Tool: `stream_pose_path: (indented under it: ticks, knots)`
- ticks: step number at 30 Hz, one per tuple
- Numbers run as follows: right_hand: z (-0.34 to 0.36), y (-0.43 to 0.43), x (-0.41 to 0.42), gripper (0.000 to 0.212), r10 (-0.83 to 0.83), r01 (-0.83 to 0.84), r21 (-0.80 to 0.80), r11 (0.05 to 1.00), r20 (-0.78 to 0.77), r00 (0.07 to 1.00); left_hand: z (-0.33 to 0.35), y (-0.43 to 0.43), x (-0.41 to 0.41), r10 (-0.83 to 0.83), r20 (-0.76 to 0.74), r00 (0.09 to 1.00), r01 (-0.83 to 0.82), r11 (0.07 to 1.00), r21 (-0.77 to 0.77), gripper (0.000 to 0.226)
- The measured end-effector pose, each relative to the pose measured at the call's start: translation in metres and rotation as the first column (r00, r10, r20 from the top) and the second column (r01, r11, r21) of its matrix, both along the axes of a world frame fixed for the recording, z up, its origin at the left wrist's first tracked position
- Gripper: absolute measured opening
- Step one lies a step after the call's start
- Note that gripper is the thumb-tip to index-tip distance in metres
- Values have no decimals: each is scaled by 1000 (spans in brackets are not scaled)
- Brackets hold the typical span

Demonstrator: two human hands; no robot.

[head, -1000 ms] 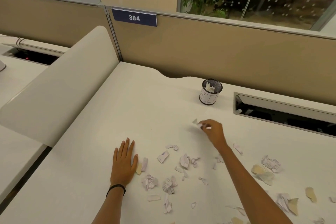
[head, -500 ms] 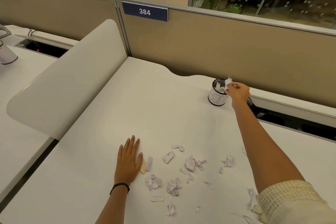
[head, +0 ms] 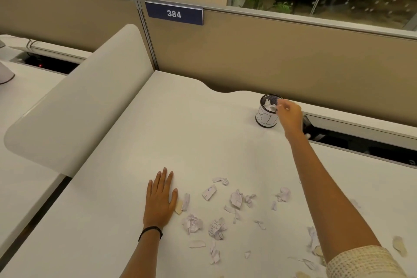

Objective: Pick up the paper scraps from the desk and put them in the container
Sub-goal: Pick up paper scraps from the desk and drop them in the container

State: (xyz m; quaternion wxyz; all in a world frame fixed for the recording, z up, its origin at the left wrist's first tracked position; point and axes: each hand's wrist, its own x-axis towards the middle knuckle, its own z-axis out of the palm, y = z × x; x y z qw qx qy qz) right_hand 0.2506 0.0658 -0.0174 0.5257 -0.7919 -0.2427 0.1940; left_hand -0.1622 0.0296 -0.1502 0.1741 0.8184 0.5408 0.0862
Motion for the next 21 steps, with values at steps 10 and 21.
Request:
stream_pose_path:
  ticks: [10, 21]
  knots:
    - [-78, -98, -135, 29, 622, -610, -260, 749, -40, 782, 0, 0, -1, -10, 25, 1000, 10, 1000, 7, 68]
    - [-104, -147, -171, 43, 790, -561, -568, 602, 324, 520, 0, 0, 0, -12, 9, 1000, 12, 1000, 6, 71]
